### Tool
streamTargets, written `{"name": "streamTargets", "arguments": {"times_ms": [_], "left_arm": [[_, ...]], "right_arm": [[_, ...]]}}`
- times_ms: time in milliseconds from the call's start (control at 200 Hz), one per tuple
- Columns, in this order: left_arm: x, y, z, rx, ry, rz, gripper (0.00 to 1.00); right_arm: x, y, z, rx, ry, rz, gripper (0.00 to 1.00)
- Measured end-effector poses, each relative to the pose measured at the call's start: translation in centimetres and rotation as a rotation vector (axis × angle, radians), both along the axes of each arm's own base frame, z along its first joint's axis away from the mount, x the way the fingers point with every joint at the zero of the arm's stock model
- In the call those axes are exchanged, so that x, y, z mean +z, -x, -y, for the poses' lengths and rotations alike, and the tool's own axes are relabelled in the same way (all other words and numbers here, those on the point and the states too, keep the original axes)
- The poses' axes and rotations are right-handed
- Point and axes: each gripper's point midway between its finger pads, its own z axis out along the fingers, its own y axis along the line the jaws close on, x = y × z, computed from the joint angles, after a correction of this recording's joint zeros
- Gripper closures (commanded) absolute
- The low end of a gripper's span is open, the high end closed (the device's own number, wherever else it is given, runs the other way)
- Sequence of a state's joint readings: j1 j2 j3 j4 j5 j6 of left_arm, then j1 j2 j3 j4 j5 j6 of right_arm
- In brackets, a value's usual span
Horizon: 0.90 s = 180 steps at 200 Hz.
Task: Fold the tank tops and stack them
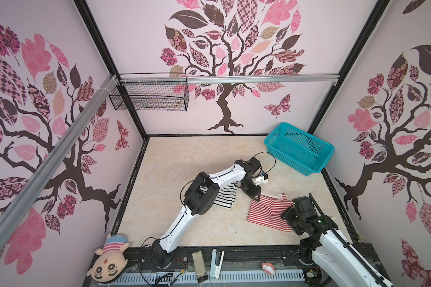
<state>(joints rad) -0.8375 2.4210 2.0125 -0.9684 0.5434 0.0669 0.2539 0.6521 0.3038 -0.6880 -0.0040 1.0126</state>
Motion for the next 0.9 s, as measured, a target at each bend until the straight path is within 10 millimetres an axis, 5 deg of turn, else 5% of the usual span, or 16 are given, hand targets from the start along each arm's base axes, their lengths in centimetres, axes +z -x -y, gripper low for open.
{"name": "streamTargets", "arguments": {"times_ms": [165, 560, 900], "left_arm": [[-0.2, -0.5, -0.3, 0.002, -0.011, 0.018, 1.0], [-0.4, -4.9, -3.4, 0.065, -0.055, 0.095, 1.0], [-0.4, -5.5, -3.9, 0.063, -0.065, 0.112, 1.0]], "right_arm": [[0.0, -0.1, -0.3, 0.025, -0.004, -0.006, 0.29], [2.7, -1.5, -1.7, 0.092, -0.055, 0.078, 0.22], [0.8, -1.9, -2.7, 0.123, -0.089, 0.024, 0.26]]}}
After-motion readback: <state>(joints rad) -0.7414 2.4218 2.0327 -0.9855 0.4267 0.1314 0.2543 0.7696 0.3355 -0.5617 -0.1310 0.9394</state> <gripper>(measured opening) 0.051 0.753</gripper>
